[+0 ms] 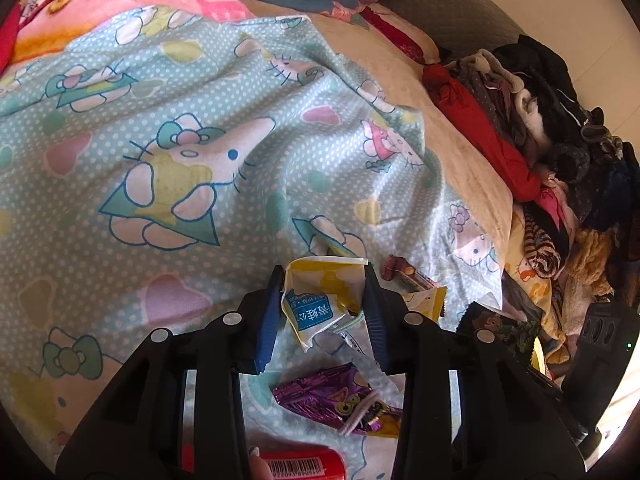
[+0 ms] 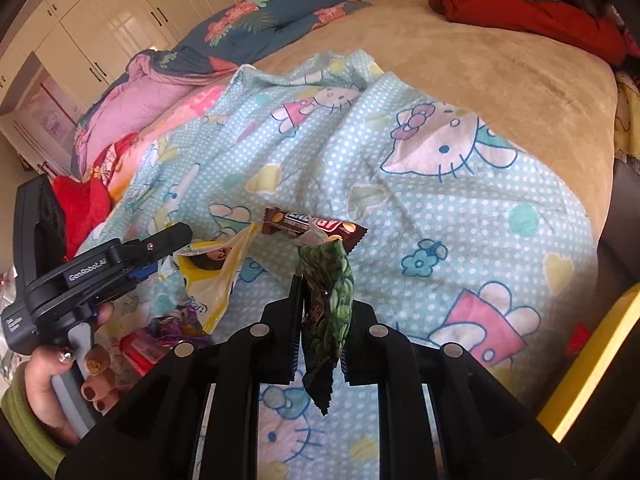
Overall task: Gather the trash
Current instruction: 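Grasp the yellow chip bag with the left tool while the right tool grasps a green snack pack, then carry both wrappers over the bin and open both tools to drop them, then move both tools back over the red cylinder and candy wrappers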
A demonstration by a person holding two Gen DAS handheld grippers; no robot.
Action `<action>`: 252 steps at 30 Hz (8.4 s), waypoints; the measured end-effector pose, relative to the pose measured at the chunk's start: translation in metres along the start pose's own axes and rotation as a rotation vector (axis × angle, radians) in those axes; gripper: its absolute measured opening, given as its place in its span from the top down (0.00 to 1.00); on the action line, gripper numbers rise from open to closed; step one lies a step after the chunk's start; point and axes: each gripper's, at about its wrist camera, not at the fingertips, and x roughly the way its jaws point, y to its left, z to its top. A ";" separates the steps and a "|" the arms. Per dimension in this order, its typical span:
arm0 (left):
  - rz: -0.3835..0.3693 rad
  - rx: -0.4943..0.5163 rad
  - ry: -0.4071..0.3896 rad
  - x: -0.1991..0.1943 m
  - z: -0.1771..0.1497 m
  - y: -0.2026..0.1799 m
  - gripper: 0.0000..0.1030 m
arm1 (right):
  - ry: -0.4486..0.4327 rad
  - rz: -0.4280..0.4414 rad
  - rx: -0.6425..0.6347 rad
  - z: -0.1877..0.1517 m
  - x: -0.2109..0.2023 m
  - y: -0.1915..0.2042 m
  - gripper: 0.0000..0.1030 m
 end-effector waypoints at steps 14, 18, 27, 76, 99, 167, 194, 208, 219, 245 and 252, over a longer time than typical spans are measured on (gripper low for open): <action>-0.002 -0.017 -0.088 -0.042 0.004 -0.006 0.71 | -0.061 0.030 -0.058 -0.005 -0.052 0.021 0.85; 0.010 -0.029 -0.095 -0.044 0.001 -0.004 0.71 | -0.078 0.033 -0.072 -0.009 -0.064 0.023 0.85; -0.037 -0.066 -0.086 -0.047 -0.001 0.007 0.71 | -0.100 0.028 -0.053 -0.016 -0.080 0.016 0.85; -0.142 0.202 -0.185 -0.106 -0.034 -0.139 0.71 | -0.314 0.014 0.002 -0.057 -0.196 -0.033 0.85; -0.191 0.363 -0.107 -0.080 -0.073 -0.205 0.71 | -0.346 -0.057 0.141 -0.086 -0.224 -0.100 0.84; -0.148 0.547 -0.057 -0.059 -0.134 -0.234 0.11 | -0.409 -0.162 0.265 -0.112 -0.248 -0.142 0.19; -0.091 0.387 -0.218 -0.110 -0.084 -0.159 0.11 | -0.404 -0.127 0.059 -0.094 -0.227 -0.051 0.15; -0.042 0.315 -0.255 -0.121 -0.071 -0.121 0.11 | -0.375 -0.086 -0.025 -0.085 -0.206 -0.013 0.15; -0.008 0.314 -0.276 -0.130 -0.061 -0.099 0.11 | -0.344 -0.043 -0.095 -0.073 -0.184 0.020 0.12; 0.131 0.268 -0.266 -0.138 -0.052 -0.026 0.11 | -0.186 0.002 -0.263 -0.059 -0.087 0.076 0.12; 0.156 0.252 -0.237 -0.135 -0.054 -0.005 0.11 | -0.121 0.010 -0.303 -0.059 -0.060 0.085 0.12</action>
